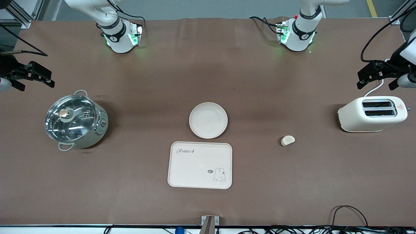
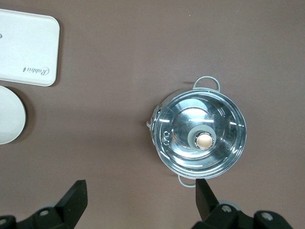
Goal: Place bun in plate and plate on tray
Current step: 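Reach the left gripper down to the small white bun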
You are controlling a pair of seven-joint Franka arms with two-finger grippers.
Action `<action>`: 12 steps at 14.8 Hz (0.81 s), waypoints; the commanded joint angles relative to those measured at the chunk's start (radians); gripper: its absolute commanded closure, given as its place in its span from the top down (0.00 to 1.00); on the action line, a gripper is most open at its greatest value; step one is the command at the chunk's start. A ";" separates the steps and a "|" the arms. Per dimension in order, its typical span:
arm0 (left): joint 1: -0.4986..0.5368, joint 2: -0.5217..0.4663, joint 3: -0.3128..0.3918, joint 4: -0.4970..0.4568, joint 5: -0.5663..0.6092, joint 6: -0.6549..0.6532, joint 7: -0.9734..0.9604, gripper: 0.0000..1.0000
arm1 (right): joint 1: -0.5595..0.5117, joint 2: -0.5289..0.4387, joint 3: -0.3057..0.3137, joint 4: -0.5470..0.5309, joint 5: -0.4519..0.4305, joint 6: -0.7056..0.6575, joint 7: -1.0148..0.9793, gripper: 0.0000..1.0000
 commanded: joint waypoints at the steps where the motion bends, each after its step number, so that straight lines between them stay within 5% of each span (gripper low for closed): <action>1: -0.003 0.029 -0.004 0.067 0.022 -0.060 0.009 1.00 | -0.005 -0.004 0.001 0.009 -0.002 -0.006 0.003 1.00; 6: -0.017 0.102 -0.012 0.038 0.008 -0.088 -0.022 1.00 | -0.002 0.001 0.001 0.007 -0.002 -0.002 0.003 1.00; 9: -0.017 0.193 -0.081 -0.054 -0.018 0.080 -0.032 1.00 | 0.004 0.037 0.003 0.000 0.050 -0.003 0.003 1.00; 12: -0.017 0.395 -0.126 -0.068 -0.043 0.212 -0.032 1.00 | 0.003 0.094 0.003 -0.001 0.102 0.008 0.003 1.00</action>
